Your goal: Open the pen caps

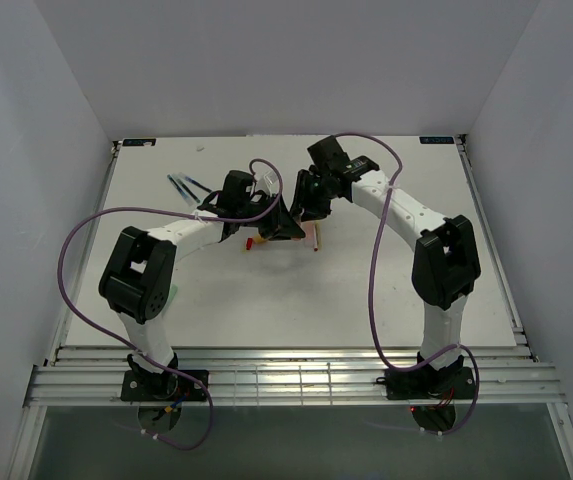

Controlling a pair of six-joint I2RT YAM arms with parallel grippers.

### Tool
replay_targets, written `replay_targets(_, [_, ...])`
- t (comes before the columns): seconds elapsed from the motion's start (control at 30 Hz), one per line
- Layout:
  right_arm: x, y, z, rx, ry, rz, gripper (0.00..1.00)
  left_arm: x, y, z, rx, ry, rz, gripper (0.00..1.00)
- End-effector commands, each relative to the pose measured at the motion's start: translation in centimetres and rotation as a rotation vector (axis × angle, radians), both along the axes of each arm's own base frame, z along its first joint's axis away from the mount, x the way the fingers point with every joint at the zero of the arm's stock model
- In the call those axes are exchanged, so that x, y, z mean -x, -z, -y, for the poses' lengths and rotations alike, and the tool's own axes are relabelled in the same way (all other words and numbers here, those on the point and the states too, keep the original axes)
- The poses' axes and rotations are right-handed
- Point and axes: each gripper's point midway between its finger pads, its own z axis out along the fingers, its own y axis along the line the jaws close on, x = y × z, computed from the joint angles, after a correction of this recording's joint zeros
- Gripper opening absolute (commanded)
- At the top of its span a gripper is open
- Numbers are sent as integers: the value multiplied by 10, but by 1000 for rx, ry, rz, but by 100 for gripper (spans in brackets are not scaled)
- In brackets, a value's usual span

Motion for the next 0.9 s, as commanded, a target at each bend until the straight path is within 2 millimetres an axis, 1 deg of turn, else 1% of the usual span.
replay_targets(0.0, [5, -3, -12, -32, -52, -9, 46, 1, -7, 3, 2, 27, 41, 0])
replay_targets(0.13, [7, 4, -17, -29, -73, -35, 49, 1, -9, 3, 3, 28, 50, 0])
replay_targets(0.2, [6, 7, -20, -21, -80, -36, 47, 0, -11, 3, 5, 30, 55, 0])
replay_targets(0.27, [4, 9, -20, -16, -77, -30, 36, 0, -13, 3, 6, 30, 58, 0])
replay_targets(0.3, [2, 9, -21, -17, -74, -30, 22, 0, -14, 3, 8, 30, 60, 0])
replay_targets(0.37, [1, 15, -21, -6, -67, -42, 8, 0, -15, 3, 8, 31, 63, 0])
replay_targets(0.43, [-2, 15, -21, 0, -51, -37, 8, 0, -16, 3, 8, 31, 69, 0])
replay_targets(0.5, [-12, 15, -16, 26, -14, -3, 8, 3, -14, 1, 3, 30, 67, 0])
replay_targets(0.57, [-24, 6, -13, 23, 20, 39, 8, 6, -10, -1, -1, 31, 58, 0])
replay_targets(0.6, [-36, 2, -8, 22, 52, 66, 8, 9, -8, -2, -3, 37, 53, 0])
replay_targets(0.63, [-47, -10, -7, 3, 77, 93, 8, 14, -4, -4, -5, 40, 45, 0])
replay_targets(0.67, [-57, -14, -3, -7, 103, 109, 8, 16, -3, -5, -3, 44, 44, 0])
replay_targets(0.7, [-71, -21, 6, -27, 133, 127, 8, 21, -4, -5, 11, 58, 40, 0])
replay_targets(0.73, [-88, -36, 5, -73, 150, 181, 8, 25, -6, -4, 36, 65, 56, 0])
replay_targets(0.77, [-101, -46, 13, -99, 173, 215, 8, 28, -7, -4, 50, 71, 57, 0])
replay_targets(0.8, [-110, -54, 16, -120, 184, 247, 8, 33, -10, -4, 76, 87, 54, 0])
replay_targets(0.83, [-121, -63, 17, -150, 189, 292, 8, 33, -16, -3, 110, 89, 70, 0])
replay_targets(0.87, [-128, -67, 22, -172, 191, 305, 8, 39, -15, -5, 121, 97, 63, 0])
